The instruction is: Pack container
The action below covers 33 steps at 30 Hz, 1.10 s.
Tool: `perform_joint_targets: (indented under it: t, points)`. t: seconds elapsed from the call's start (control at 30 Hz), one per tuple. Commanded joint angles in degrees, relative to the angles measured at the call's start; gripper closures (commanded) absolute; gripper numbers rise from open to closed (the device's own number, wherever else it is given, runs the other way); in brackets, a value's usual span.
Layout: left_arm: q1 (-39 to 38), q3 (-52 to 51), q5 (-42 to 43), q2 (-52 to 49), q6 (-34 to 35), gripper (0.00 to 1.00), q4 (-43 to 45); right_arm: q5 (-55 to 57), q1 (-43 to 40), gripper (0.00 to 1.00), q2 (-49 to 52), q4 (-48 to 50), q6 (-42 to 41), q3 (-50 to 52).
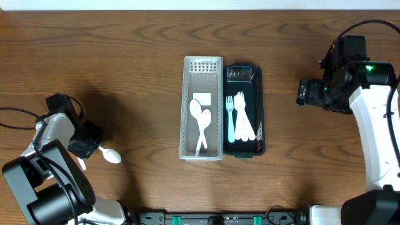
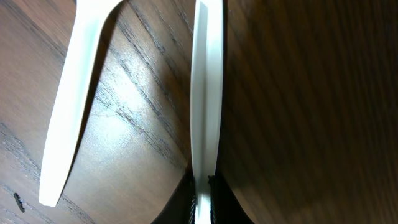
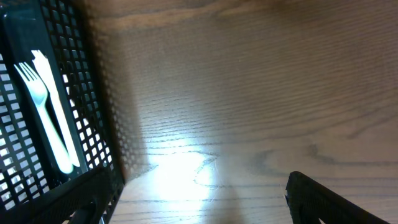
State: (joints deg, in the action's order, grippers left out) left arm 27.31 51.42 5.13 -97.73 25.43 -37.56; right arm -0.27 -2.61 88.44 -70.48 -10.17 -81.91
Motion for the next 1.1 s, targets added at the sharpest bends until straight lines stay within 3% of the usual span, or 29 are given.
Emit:
perform_joint_targets:
  t: [0.0, 0.23, 0.4, 0.57, 0.77, 1.07]
  points:
    - [-1.36, -1.36, 0.66, 1.09, -0.35, 0.94, -1.2, -0.17, -0.37, 0.07, -0.04, 0.07, 0.66, -0.07]
    - [-12.2, 4.02, 0.72, 15.58, -2.62, 0.94, -9.81, -0.2, -0.37, 0.07, -0.04, 0.2, 0.63, -0.07]
    - [-28.37, 11.21, 0.85, 26.05, -3.52, 0.94, -17.38, -0.2, -0.37, 0.07, -0.04, 0.22, 0.63, -0.07]
    - [-45.72, 17.66, -1.68, 30.6, -3.98, 0.94, -17.33, -0.22, -0.37, 0.07, -0.04, 0.24, 0.63, -0.07]
    - [-59.23, 19.08, -7.76, 26.29, -5.81, 0.94, -10.84, -0.24, -0.37, 0.07, -0.04, -0.07, 0.63, -0.07]
    - [-62.18, 19.08, -7.74, 7.87, -19.67, 0.94, -5.33, -0.24, -0.37, 0.07, -0.04, -0.46, 0.63, -0.07]
